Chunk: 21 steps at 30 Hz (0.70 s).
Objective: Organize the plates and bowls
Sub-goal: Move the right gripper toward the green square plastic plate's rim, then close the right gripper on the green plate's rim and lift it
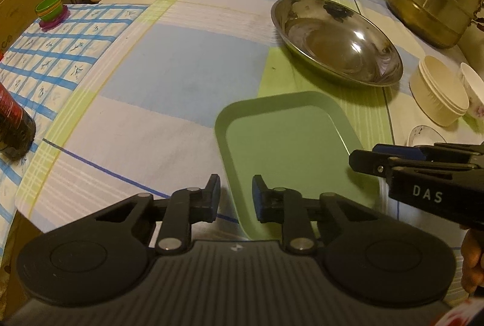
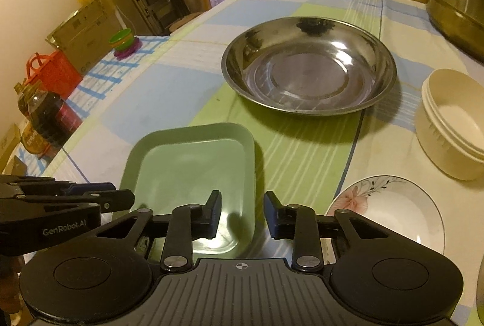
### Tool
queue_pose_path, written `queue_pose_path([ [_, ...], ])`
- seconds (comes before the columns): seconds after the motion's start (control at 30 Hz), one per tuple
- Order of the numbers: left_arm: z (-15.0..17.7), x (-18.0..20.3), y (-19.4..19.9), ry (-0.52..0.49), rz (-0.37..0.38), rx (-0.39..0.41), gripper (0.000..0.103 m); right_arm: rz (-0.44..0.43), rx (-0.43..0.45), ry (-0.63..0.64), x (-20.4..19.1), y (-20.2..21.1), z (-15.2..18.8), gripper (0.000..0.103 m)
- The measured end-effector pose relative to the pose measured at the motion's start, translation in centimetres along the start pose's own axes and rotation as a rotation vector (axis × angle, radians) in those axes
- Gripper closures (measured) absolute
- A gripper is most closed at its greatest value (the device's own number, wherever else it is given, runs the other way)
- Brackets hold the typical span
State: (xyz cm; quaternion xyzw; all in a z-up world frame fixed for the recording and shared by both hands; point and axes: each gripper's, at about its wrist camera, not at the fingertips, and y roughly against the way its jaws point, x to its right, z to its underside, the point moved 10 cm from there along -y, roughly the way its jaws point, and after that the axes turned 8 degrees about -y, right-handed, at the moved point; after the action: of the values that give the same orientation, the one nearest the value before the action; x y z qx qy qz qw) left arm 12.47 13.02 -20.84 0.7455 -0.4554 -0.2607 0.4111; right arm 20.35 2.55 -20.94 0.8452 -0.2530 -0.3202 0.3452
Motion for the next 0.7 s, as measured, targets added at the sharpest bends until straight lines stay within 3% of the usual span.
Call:
queue_pose_path([
  [0.37,0.0,0.0,-0.7,-0.022,-0.01,-0.015,0.096,0.004,-0.019,-0.008,0.6,-1.0,0.3,0.097],
  [0.7,-1.0,-0.7,0.5,-0.035,-0.018,0.009,0.097,-0.038,-0.009,0.0,-0.1,0.7,-0.5,0.098],
])
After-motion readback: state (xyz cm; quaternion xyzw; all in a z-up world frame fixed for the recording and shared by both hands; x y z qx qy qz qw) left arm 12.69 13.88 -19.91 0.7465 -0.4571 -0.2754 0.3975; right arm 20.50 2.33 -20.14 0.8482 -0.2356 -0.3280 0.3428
